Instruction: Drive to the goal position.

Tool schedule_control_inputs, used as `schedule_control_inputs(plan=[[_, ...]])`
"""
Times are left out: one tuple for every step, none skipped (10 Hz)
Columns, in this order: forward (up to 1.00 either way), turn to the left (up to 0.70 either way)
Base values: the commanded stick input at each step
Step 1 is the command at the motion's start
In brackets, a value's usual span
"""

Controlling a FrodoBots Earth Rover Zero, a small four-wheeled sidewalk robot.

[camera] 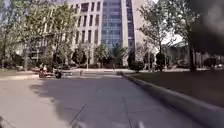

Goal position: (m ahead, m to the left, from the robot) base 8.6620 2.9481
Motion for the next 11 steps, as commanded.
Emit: schedule_control_inputs(plan=[[0.7, 0.0], [0.7, 0.0], [0.7, 0.0], [0.7, 0.0], [0.7, 0.0], [0.7, 0.0], [0.7, 0.01], [0.7, 0.08], [0.7, 0.13], [0.7, 0.14], [0.7, 0.12]])
